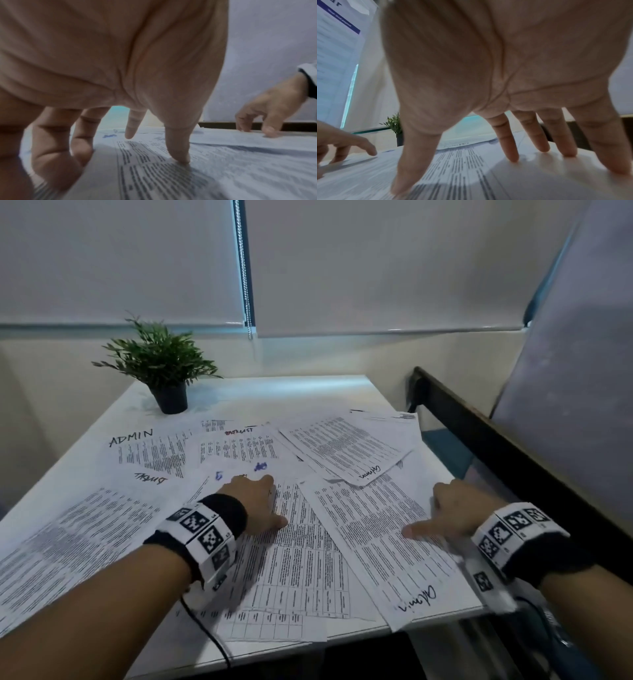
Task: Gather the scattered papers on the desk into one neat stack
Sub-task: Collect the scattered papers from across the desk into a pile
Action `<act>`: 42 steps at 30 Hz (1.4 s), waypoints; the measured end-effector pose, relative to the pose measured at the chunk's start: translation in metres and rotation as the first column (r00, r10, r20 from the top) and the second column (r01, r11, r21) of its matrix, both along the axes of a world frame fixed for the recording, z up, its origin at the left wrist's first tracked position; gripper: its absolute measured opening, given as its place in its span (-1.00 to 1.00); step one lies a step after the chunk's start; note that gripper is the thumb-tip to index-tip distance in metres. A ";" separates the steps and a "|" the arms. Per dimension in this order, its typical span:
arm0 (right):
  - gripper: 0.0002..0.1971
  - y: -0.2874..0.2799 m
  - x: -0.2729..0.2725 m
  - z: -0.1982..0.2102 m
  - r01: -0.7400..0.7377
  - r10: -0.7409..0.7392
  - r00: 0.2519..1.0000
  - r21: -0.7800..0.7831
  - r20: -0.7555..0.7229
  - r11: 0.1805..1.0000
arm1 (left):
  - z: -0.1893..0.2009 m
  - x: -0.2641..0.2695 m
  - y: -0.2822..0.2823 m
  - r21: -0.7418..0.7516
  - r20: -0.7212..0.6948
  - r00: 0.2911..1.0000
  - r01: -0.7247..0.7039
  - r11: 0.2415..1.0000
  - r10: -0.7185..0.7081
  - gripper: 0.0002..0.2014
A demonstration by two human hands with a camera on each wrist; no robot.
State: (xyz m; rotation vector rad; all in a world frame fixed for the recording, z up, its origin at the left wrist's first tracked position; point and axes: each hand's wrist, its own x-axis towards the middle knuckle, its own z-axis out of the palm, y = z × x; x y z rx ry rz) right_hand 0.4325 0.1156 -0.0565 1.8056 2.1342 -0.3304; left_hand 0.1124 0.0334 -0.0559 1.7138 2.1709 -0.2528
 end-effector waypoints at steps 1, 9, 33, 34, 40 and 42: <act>0.08 0.001 0.000 0.000 0.006 -0.005 0.999 0.018 -0.035 1.000 | 0.001 0.000 0.001 -0.002 0.031 1.000 -0.006 1.000 0.006 -0.17; -0.08 0.023 -0.016 -0.014 0.061 -0.064 0.969 -0.022 -0.237 0.998 | -0.003 0.015 0.016 0.073 0.423 0.904 -0.097 0.993 0.057 -0.34; -0.91 0.011 0.070 -0.007 0.283 -0.276 0.834 -0.059 -0.478 0.957 | -0.016 0.089 -0.002 0.090 0.770 0.634 -0.220 0.971 0.073 -0.75; -0.84 0.010 0.070 -0.011 0.291 -0.281 0.838 -0.054 -0.468 0.955 | -0.012 0.083 0.003 0.122 0.734 0.676 -0.222 0.967 0.062 -0.80; -0.64 0.036 0.056 0.005 0.240 -0.192 0.919 0.102 -0.343 0.965 | 0.005 0.045 0.048 0.293 0.584 0.809 -0.276 0.915 0.057 -0.87; -0.57 0.058 0.037 0.024 0.174 -0.125 0.943 0.140 -0.308 0.975 | 0.002 0.034 0.071 0.313 0.520 0.850 -0.279 0.908 0.082 -0.83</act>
